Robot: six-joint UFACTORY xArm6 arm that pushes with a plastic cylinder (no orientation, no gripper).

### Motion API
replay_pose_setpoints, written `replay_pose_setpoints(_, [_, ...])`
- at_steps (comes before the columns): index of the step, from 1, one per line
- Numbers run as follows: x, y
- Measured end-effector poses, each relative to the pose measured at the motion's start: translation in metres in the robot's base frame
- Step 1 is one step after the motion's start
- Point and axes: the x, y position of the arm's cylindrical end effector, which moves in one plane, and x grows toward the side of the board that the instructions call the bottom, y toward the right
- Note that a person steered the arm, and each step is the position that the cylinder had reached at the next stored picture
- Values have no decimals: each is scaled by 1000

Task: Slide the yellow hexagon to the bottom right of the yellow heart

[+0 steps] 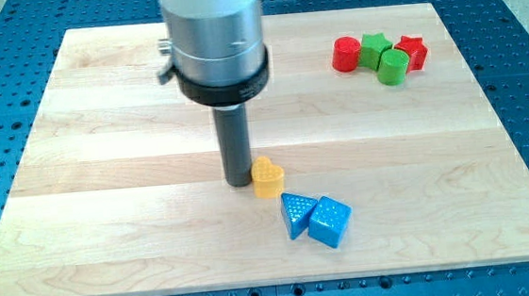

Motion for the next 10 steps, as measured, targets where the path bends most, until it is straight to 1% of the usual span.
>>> replay_pose_setpoints(1, [-13,14])
replay_pose_setpoints(2, [4,48])
replay_pose_setpoints(3, [-10,-32])
replay_pose_setpoints(4, [-51,-158])
replay_pose_setpoints(5, [-135,-143])
replay_pose_setpoints(6, [-186,-99])
replay_pose_setpoints(7, [-167,-33])
replay_pose_setpoints(8, [-101,-11])
replay_pose_setpoints(9, [-119,1])
replay_pose_setpoints(10, [-114,24])
